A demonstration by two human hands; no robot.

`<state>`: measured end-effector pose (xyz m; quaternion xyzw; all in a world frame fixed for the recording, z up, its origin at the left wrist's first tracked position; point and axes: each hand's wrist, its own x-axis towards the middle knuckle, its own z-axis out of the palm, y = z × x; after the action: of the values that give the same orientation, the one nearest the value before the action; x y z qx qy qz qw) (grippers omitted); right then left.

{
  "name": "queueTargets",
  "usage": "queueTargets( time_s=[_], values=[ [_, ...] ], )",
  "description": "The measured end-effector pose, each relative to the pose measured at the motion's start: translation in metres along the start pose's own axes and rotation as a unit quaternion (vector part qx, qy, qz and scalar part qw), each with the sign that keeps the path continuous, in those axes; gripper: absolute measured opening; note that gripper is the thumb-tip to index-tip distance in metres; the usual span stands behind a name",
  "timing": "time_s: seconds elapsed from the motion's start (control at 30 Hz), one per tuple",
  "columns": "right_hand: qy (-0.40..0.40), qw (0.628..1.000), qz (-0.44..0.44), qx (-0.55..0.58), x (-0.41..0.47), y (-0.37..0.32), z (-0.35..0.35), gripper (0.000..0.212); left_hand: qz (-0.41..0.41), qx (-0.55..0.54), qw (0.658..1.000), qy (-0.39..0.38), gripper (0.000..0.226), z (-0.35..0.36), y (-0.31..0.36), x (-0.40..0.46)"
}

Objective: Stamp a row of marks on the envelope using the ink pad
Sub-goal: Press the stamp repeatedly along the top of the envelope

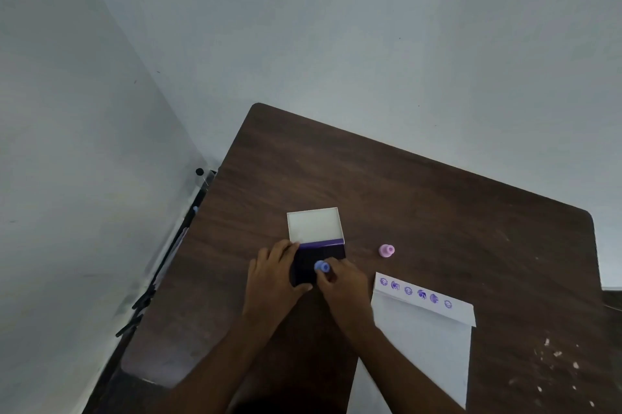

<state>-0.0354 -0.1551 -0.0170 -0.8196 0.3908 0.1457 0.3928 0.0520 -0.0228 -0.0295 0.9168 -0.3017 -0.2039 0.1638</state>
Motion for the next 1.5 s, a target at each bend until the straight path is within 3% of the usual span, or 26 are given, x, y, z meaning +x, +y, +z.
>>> queueTargets(
  time_s=[0.13,0.27,0.47,0.53,0.7,0.93,1.33,1.5],
  values=[
    [0.034,0.995,0.076,0.06,-0.026,0.039,-0.013,0.026,0.0,-0.012,1.0,0.007,0.092,0.001,0.008,-0.007],
    [0.142,0.983,0.087,0.078,-0.053,0.066,-0.032,0.013,0.071,-0.036,0.995,0.065,0.054,0.009,0.021,-0.018],
    [0.253,0.947,0.147,0.132,-0.078,0.115,-0.069,0.017,0.159,-0.04,0.986,-0.038,0.031,0.037,0.089,-0.023],
    [0.281,0.936,0.151,0.146,-0.081,0.13,-0.081,0.018,0.196,-0.043,0.979,-0.035,0.026,0.049,0.115,-0.019],
    [0.295,0.919,0.2,0.169,-0.078,0.171,-0.106,0.019,0.231,-0.048,0.971,-0.026,0.03,0.072,0.182,0.001],
    [0.321,0.913,0.183,0.173,-0.062,0.212,-0.129,0.021,0.248,-0.039,0.967,-0.047,0.035,0.108,0.24,0.017],
    [0.282,0.938,0.121,0.164,-0.046,0.223,-0.126,0.012,0.229,-0.016,0.971,-0.065,0.039,0.132,0.252,0.018],
    [0.26,0.947,0.112,0.152,-0.045,0.225,-0.122,0.019,0.246,-0.01,0.968,-0.055,0.038,0.131,0.251,0.016]
  ],
)
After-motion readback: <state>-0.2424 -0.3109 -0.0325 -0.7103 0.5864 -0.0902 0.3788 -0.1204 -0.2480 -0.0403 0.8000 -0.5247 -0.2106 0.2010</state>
